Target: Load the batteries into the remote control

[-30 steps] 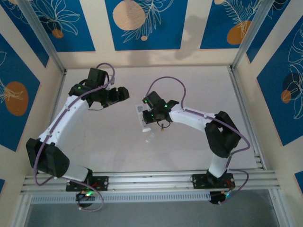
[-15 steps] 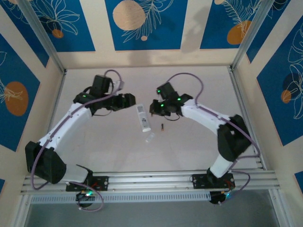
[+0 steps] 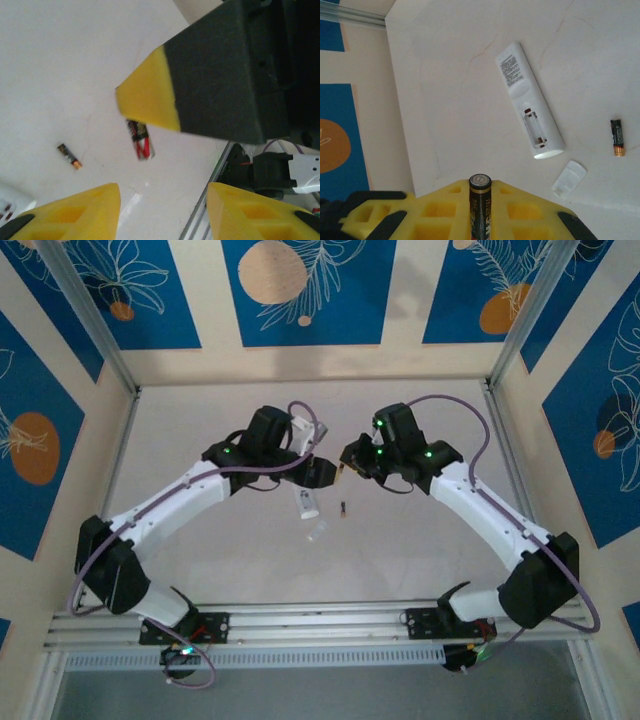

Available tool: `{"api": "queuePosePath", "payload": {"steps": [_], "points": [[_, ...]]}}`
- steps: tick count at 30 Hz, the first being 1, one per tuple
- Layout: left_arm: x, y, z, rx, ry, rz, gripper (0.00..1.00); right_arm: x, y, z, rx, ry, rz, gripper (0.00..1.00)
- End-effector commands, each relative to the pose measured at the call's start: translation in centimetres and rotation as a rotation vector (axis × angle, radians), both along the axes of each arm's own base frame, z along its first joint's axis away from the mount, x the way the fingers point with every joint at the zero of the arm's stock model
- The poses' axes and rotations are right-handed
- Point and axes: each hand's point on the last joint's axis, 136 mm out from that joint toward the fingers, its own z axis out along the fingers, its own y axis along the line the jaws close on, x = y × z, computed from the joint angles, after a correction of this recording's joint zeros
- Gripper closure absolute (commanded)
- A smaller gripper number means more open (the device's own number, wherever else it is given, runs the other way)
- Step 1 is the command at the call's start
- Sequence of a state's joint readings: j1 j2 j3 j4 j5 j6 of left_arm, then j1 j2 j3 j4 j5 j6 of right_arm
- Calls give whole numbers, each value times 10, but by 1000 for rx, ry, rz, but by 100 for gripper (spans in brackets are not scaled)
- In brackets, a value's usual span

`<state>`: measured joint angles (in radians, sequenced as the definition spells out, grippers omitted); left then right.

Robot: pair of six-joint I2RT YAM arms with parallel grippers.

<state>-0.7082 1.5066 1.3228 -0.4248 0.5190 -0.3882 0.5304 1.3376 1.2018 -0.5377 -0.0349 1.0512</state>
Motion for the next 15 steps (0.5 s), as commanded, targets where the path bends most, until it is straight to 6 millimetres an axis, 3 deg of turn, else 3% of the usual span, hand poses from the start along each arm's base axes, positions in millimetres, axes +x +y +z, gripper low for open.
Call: {"api": "queuePosePath", "payload": {"steps": [1, 7, 15], "points": [[-6, -20, 15, -38, -62, -91, 51, -16, 0, 5, 35, 38, 5, 86], [1, -23, 0, 3, -55, -74, 68, -23, 7, 13, 64, 37, 24, 85], [9, -16, -2, 57, -100, -46, 84, -31, 11, 12, 63, 50, 52, 85]]}}
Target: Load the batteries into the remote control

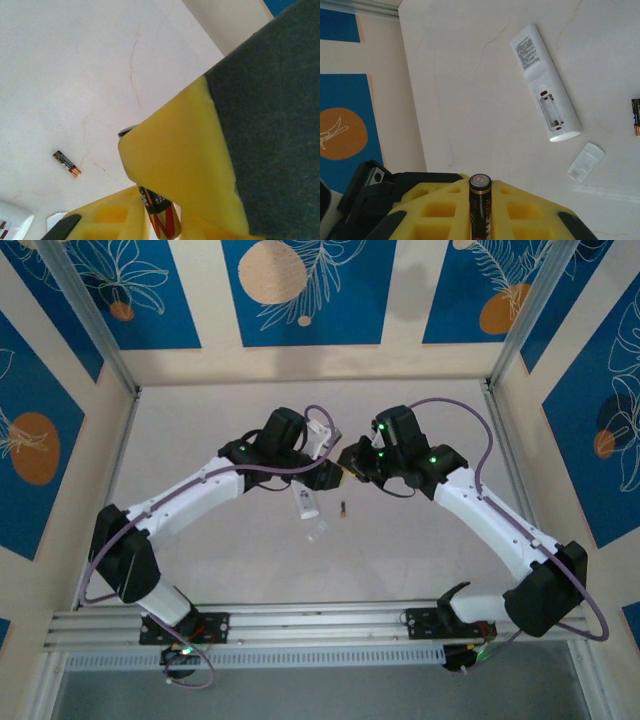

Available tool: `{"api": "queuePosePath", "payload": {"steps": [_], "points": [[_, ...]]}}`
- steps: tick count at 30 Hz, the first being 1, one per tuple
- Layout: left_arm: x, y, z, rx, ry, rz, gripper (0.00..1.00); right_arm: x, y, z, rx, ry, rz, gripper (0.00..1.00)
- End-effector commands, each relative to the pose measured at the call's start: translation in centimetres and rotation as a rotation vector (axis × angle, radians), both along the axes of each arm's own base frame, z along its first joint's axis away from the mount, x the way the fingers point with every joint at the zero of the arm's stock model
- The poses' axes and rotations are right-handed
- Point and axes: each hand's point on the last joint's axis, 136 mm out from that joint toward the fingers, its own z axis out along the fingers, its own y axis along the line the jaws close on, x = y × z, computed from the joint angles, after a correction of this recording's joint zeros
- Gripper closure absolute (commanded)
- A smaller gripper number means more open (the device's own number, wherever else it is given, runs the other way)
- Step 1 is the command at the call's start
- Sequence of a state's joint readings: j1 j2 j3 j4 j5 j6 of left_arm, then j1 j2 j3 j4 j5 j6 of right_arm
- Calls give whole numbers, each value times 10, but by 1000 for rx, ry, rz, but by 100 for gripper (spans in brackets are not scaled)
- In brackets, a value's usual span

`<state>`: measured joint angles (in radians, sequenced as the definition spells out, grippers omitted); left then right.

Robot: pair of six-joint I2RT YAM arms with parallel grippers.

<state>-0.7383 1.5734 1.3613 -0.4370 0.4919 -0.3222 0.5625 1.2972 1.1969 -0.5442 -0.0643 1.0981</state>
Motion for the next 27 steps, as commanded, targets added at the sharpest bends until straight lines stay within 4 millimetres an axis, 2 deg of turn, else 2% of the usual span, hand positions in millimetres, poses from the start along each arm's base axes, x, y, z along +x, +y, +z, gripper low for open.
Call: {"api": "queuePosePath", "payload": {"steps": [1, 5, 9, 14, 19, 22, 24, 27], "points": [[7, 0, 13, 16, -77, -1, 86, -15, 0, -1, 6, 38, 33, 85], [11, 14, 12, 102, -157, -7, 100, -22, -10, -3, -13, 49, 39, 82], [5, 24, 19, 188, -253, -113, 100, -32, -19, 8, 27, 33, 101, 73], [1, 35, 26, 263, -357, -204, 100, -39, -32, 19, 40, 24, 123, 71], [-12, 28, 42, 111, -535, -257, 100, -42, -28, 61, 158, -173, 157, 67], [-14, 42, 43, 168, -689, -298, 100, -49, -43, 82, 116, -296, 155, 59], [-15, 52, 42, 230, -786, -349, 100, -57, -48, 89, 66, -390, 204, 53], [-30, 58, 42, 250, -884, -481, 100, -71, -43, 96, 68, -524, 318, 48]]}}
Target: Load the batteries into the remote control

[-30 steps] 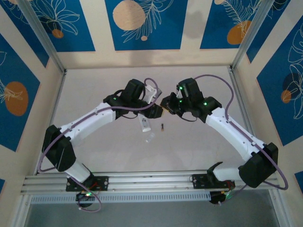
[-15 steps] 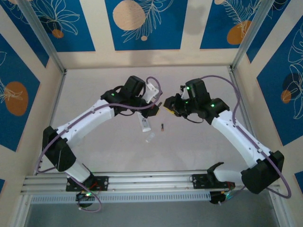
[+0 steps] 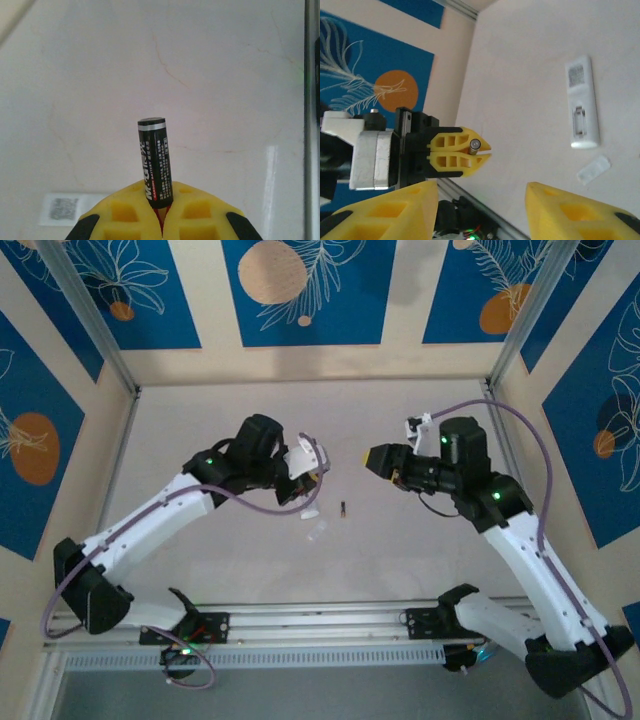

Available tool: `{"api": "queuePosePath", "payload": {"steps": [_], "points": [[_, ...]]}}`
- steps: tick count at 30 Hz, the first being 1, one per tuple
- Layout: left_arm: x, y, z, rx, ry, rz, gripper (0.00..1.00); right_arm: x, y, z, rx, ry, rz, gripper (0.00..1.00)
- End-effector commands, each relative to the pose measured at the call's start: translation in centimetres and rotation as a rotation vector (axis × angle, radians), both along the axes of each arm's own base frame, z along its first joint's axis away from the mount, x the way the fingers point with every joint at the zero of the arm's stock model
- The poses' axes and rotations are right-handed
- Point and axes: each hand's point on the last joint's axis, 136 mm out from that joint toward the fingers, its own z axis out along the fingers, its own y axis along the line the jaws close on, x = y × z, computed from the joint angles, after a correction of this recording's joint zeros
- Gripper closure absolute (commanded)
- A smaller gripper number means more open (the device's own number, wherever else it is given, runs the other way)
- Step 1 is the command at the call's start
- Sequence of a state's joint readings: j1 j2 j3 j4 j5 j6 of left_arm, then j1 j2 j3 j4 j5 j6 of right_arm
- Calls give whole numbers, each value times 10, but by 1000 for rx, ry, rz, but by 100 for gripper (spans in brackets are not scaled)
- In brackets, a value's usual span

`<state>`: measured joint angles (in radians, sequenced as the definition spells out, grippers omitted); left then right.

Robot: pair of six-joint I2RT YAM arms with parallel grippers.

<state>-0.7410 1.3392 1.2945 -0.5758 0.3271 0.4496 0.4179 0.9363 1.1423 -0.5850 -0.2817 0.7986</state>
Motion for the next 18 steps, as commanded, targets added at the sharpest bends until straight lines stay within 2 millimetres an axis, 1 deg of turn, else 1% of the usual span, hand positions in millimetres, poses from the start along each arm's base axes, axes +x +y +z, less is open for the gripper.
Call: {"api": "queuePosePath", "payload": {"steps": [1, 3, 6, 9, 11, 15, 18], "points": [[-15, 5, 11, 44, -220, -191, 100, -16, 9, 8, -15, -159, 153, 46], [-27, 8, 12, 51, -293, -286, 100, -23, 18, 12, 24, -139, 227, 43], [-39, 15, 8, 103, -431, -406, 100, -31, 33, 10, 73, -15, 352, 43], [-39, 21, 6, 185, -528, -475, 100, -38, 45, -1, 111, 135, 465, 45], [-38, 21, 8, 215, -558, -501, 100, -38, 51, -7, 118, 187, 494, 46], [-39, 14, 11, 233, -599, -537, 100, -47, 68, -1, 148, 205, 586, 46], [-39, 9, 10, 249, -637, -562, 100, -47, 77, -3, 137, 232, 610, 47]]}}
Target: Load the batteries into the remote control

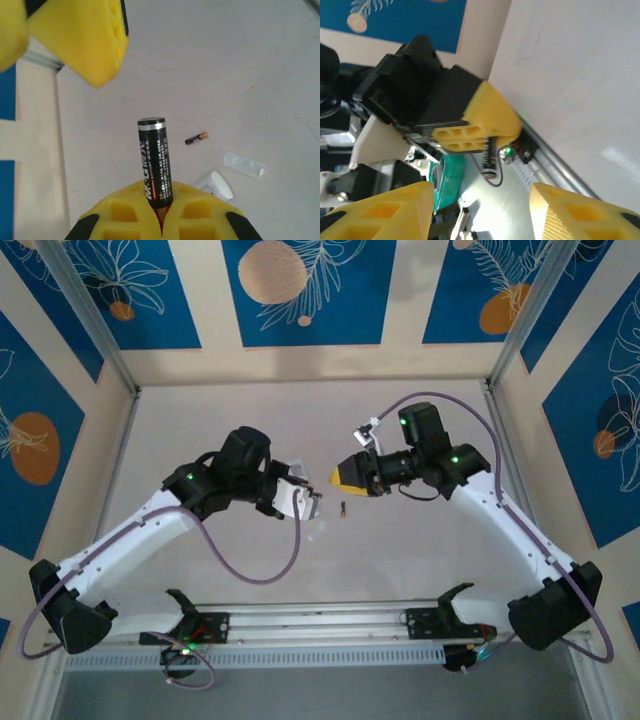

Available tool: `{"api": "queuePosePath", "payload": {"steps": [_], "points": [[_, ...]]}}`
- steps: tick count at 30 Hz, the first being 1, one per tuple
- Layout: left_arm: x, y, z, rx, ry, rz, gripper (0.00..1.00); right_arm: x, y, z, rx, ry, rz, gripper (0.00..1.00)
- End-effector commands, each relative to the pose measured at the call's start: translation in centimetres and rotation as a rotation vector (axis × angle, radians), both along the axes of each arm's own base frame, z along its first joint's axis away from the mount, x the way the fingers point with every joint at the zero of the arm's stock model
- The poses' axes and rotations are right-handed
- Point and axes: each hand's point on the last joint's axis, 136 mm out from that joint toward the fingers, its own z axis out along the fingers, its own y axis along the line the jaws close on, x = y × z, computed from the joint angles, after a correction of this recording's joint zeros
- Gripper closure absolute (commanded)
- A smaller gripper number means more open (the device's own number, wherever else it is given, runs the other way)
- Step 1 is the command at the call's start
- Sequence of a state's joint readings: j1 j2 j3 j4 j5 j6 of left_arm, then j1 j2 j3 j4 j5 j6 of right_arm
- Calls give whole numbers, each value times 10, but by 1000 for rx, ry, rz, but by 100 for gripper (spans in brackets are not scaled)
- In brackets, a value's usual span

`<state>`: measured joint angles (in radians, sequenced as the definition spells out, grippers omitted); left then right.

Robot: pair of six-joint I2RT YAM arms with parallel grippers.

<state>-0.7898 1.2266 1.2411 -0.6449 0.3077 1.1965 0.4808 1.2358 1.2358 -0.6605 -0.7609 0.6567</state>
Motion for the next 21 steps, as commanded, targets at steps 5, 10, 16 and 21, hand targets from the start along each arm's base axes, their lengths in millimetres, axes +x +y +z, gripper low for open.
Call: {"api": "queuePosePath", "payload": {"steps": [5, 10, 16, 21], "points": [[-3, -13, 17, -4, -128, -97, 100, -13, 17, 9, 10, 23, 106, 50], [0, -14, 27, -16, -171, -103, 100, -13, 21, 0, -20, 3, 113, 49], [-4, -15, 37, -45, -184, -119, 100, -13, 22, -8, -28, -6, 106, 52], [-7, -17, 41, -58, -183, -140, 100, -15, 24, -9, -41, -11, 107, 67]]}}
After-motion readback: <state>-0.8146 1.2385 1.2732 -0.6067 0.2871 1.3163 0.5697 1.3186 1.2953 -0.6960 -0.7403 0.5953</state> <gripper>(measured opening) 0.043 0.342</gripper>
